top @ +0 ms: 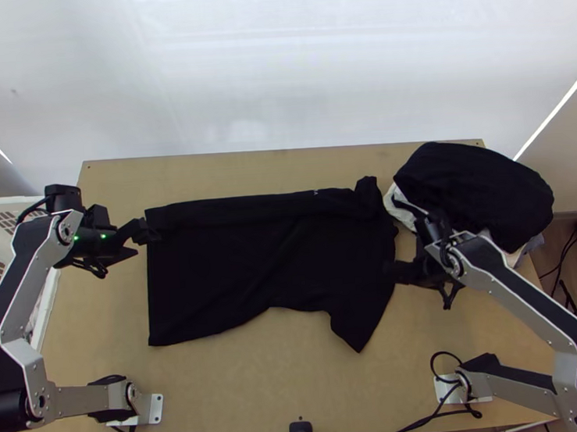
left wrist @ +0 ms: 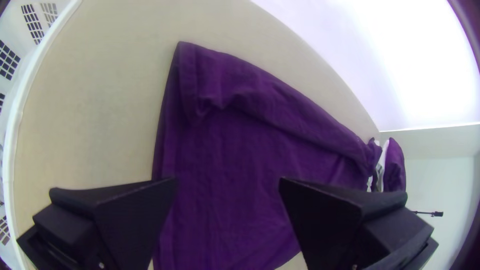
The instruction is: Fold the t-shirt
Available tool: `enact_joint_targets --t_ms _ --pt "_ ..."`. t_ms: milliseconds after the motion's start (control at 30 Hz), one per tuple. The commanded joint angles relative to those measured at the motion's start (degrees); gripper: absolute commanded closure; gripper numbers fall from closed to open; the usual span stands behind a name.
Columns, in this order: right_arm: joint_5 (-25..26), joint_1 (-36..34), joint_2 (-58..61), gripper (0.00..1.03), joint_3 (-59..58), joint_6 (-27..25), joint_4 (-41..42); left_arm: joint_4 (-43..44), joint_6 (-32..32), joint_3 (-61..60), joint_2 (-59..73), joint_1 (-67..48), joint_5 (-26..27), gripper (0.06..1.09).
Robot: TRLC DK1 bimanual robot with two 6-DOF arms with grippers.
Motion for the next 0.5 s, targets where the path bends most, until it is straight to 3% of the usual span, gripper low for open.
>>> enact_joint_targets --t_ms 0,267,467 --pt "-2.0 1.7 2.0 0.64 -4.3 0.6 4.7 -1.4 -0.4 1.0 -1.6 -0.2 -0.4 0.11" --pt "-2.0 2.8 5.7 0.64 -3.4 0.4 8.7 -8.4 3.4 3.7 -1.6 -1.7 -1.4 0.11" --pt "-1.9 2.8 6.5 0.64 -3.5 0.1 10.6 -10.2 8.2 2.2 -1.9 -4.1 -9.9 0.11"
